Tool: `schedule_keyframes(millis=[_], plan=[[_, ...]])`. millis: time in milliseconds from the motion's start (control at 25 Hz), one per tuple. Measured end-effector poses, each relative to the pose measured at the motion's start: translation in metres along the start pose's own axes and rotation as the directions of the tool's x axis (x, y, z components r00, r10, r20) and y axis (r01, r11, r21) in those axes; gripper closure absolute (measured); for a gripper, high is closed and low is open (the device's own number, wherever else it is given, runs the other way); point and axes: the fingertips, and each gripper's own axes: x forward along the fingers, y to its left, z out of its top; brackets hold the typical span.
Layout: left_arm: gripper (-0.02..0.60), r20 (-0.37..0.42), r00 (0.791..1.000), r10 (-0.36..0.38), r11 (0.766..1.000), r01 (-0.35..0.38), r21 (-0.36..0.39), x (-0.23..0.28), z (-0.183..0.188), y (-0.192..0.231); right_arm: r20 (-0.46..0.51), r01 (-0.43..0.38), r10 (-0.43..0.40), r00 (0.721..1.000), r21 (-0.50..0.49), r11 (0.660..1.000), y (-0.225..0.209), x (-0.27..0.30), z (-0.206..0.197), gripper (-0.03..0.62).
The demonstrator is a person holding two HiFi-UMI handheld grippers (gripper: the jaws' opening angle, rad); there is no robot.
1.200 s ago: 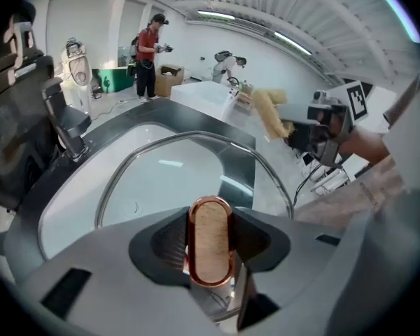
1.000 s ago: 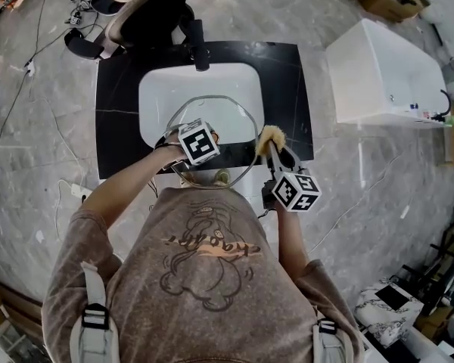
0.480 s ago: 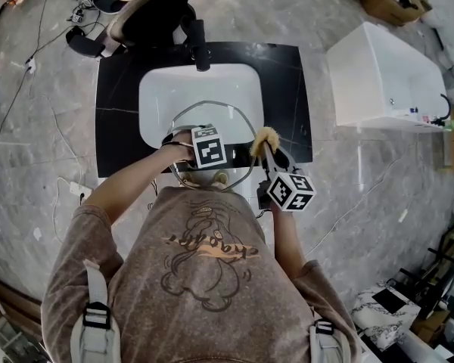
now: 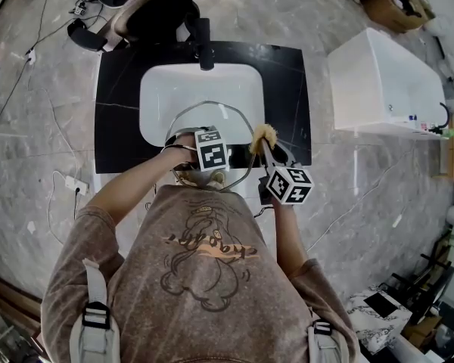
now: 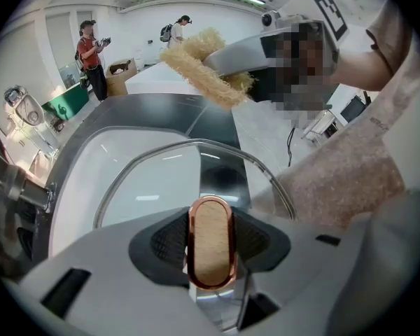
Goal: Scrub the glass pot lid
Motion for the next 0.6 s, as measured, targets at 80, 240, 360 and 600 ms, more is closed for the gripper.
schedule_keyframes(millis=[80,240,360,600], plan=[[0.403,0.005,1.000,0.000,1.000,0.000,0.002,0.000,0.000,0.000,-0.013,-0.007,0.007,1.000,-0.007,1.000,0.001,0.003,-0.002,0.545],[0.403,0.010,1.000,0.001,1.000,-0.001,0.003,0.000,0.000,0.000,-0.040,-0.027,0.026,0.999,-0.016,1.000,0.003,0.008,-0.007,0.545],[0.403,0.010,1.000,-0.001,1.000,0.001,0.001,0.001,0.002,0.000,-0.071,-0.048,0.046,0.996,-0.034,0.998,0.003,0.017,-0.012,0.545],[0.403,0.038,0.999,0.009,1.000,-0.009,-0.004,0.002,0.003,0.002,-0.153,-0.113,0.099,0.983,-0.089,0.990,0.008,0.049,-0.016,0.546]])
